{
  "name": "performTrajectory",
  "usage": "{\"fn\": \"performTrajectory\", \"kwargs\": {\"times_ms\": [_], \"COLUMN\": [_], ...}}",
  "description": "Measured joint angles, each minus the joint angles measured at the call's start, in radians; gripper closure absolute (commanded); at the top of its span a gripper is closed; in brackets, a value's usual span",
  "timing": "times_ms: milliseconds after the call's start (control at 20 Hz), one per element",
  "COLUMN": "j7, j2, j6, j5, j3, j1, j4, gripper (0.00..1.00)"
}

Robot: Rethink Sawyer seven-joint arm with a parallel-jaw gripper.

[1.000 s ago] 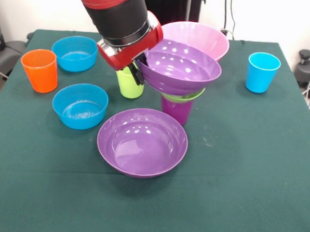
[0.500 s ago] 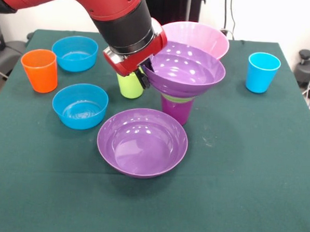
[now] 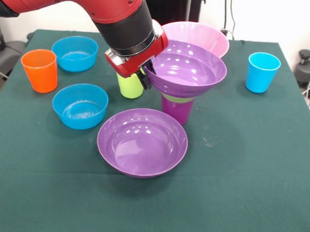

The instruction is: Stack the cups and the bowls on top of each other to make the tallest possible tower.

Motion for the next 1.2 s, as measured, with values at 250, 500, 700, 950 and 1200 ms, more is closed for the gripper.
{"fn": "performTrajectory", "kwargs": {"times_ms": [250, 500, 700, 950, 1200], "j7": [0.000, 0.000, 0.000, 0.000, 0.000], "j2": [0.000, 0.000, 0.000, 0.000, 0.000], "j6": [0.000, 0.000, 0.000, 0.000, 0.000], "j5": [0.001, 0.007, 0.012, 0.012, 0.015], "j3": [0.000, 0.001, 0.001, 0.001, 0.001], "j1": [0.000, -0.001, -0.001, -0.001, -0.001], "j4": [0.000, 0.000, 0.001, 0.001, 0.002], "gripper": [1.00, 1.00, 1.00, 1.00, 1.00]}}
